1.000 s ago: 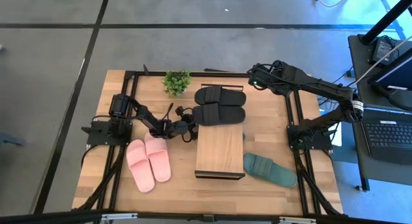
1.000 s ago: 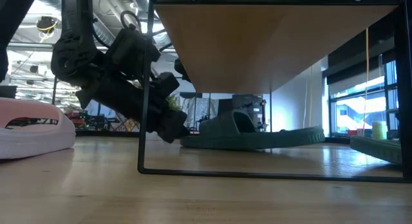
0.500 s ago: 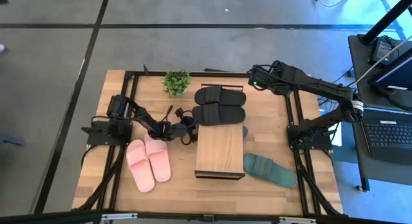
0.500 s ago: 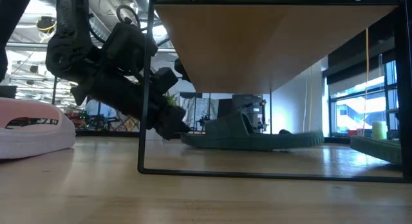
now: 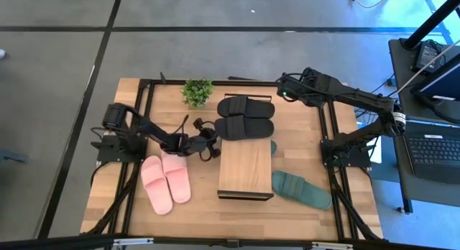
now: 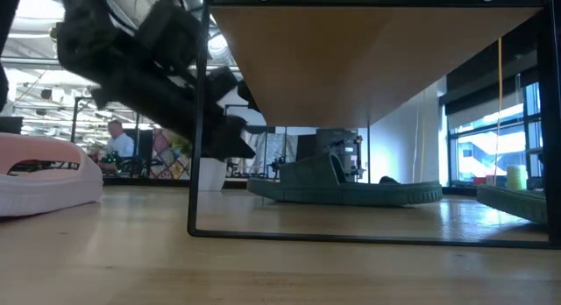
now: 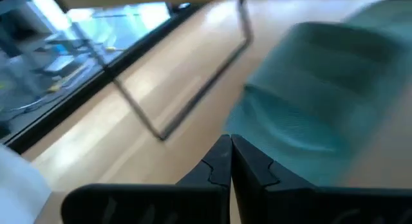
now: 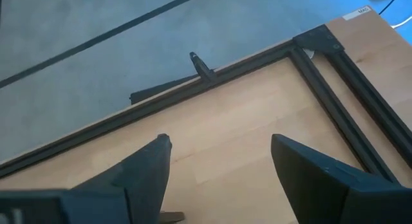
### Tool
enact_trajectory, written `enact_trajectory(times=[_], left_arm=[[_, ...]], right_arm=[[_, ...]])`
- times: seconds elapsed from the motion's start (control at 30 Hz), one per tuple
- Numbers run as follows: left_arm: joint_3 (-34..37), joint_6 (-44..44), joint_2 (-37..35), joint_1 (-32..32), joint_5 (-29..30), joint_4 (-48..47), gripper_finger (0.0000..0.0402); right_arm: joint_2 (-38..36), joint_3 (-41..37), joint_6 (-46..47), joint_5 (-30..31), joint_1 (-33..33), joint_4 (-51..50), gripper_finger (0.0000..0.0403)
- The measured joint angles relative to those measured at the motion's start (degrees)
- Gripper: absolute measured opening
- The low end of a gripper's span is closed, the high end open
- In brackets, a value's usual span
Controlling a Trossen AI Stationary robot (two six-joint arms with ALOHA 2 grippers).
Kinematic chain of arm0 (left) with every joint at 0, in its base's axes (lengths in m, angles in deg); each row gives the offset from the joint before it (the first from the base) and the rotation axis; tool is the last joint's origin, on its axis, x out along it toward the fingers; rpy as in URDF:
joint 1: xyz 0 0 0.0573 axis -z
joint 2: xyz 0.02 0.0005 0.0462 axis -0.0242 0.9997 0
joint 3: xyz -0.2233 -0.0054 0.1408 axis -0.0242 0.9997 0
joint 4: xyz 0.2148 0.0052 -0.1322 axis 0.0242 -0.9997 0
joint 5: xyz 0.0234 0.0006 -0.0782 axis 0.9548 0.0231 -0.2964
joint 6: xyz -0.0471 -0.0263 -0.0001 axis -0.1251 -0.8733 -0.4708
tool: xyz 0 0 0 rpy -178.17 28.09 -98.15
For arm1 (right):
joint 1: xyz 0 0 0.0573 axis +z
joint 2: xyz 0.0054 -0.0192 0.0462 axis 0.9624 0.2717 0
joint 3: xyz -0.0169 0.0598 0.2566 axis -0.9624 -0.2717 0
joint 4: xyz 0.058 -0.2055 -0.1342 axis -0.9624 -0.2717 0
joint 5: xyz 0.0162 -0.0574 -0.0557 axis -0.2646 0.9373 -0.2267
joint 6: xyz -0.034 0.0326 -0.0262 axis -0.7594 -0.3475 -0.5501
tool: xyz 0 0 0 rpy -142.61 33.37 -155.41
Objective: Pick and place slides into the shelf
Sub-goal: Put the green slide under the shelf
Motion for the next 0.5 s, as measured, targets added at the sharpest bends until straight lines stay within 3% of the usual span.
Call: enact_trajectory(times=[0.27, 0.5], left_arm=[[0.0, -3.0, -9.3, 5.4, -14.5, -14.8, 0.0004], [0.0, -3.8, -9.3, 8.4, -15.7, -14.2, 0.0004]], right_arm=[[0.0, 0.0, -2.9, 0.0, 0.3, 0.0, 0.0268], [0.0, 0.0, -11.8, 1.3, 2.7, 0.0, 0.0268]])
